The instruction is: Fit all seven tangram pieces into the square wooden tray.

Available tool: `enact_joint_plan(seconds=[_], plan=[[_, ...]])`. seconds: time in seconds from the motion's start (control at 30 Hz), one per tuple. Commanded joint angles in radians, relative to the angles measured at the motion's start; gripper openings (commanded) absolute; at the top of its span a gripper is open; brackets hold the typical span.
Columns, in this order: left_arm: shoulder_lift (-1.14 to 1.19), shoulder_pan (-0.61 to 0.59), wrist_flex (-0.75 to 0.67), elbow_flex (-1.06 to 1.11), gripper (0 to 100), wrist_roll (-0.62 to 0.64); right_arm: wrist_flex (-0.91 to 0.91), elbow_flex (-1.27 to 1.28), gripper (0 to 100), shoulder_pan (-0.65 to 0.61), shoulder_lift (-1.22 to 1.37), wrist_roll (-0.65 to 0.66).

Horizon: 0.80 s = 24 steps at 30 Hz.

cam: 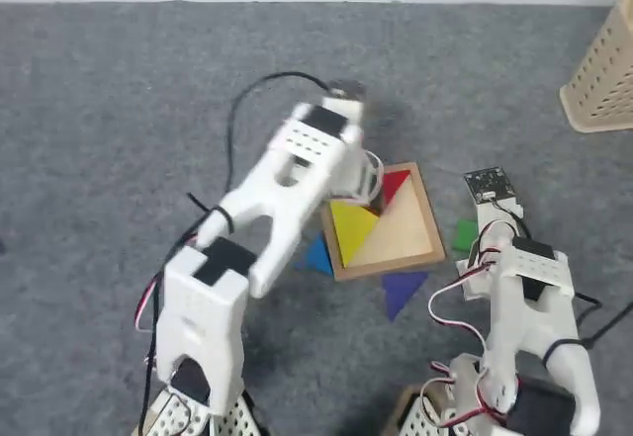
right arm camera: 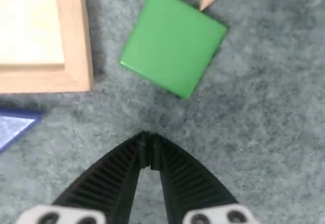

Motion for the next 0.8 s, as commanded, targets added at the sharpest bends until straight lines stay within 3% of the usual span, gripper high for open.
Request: enact_joint_plan(seconds=[0.0, 0.3, 0.77], plan=[[-0.006, -0.034, -0.026, -0.018, 33, -0.061, -0.015, 0.003, 0.6, 0.01, -0.022, 0.015], [0.155, -0.13, -0.048, -0.022, 33, -0.155, -0.015, 0.003, 0.6, 0.01, -0.022, 0.015], [0.157, -0.29, -0.046, -0.036, 33, -0.324, -0.015, 0.003, 0.6, 0.01, -0.022, 0.014]])
